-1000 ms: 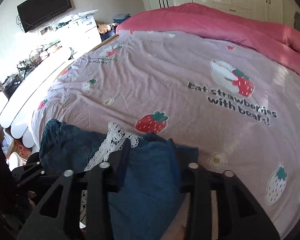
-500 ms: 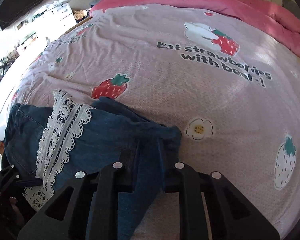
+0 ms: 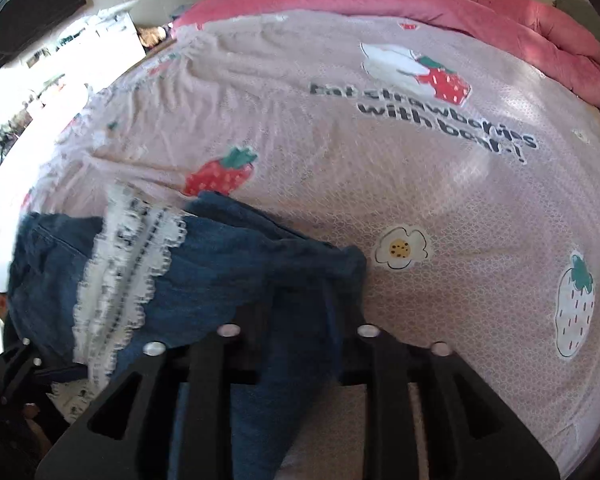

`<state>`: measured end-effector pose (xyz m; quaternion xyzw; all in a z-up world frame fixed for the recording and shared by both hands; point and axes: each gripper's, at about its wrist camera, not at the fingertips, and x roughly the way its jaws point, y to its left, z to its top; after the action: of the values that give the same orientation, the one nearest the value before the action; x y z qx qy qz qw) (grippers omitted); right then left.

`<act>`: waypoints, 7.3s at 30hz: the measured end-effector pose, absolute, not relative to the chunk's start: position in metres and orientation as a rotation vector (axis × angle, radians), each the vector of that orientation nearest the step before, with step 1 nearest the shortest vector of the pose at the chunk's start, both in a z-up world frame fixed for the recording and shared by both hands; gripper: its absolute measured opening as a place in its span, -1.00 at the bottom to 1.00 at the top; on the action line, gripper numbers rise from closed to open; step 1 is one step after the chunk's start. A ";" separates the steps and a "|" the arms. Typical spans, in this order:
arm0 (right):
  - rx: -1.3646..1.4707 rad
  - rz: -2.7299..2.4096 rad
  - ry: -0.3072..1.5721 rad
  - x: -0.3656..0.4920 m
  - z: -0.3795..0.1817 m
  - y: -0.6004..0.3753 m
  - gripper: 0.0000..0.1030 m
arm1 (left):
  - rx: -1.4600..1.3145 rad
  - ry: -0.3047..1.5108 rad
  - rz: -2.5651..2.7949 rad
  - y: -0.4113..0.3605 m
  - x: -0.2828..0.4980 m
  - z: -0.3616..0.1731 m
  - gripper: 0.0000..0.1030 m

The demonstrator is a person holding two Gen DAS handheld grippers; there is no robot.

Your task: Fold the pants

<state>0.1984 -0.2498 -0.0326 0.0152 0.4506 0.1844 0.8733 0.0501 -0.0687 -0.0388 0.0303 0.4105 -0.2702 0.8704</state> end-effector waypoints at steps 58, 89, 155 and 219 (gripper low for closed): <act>-0.263 1.039 1.208 0.224 -0.017 0.060 0.33 | -0.389 0.880 -0.186 0.099 0.036 -0.042 0.81; 0.121 1.013 0.893 0.218 0.066 -0.143 -0.37 | -0.334 0.703 -0.413 0.052 0.065 0.026 0.32; -0.044 0.877 0.656 0.049 0.046 -0.244 0.60 | -0.123 0.768 -0.323 0.042 0.115 0.039 0.81; -0.626 1.031 0.667 -0.014 -0.051 -0.113 -1.00 | -0.023 0.968 -0.511 -0.025 0.181 -0.031 0.29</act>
<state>-0.0143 -0.1134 -0.0505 -0.2890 0.3077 0.4756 0.7717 0.1814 -0.0249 -0.0309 -0.0108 0.4601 -0.2431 0.8538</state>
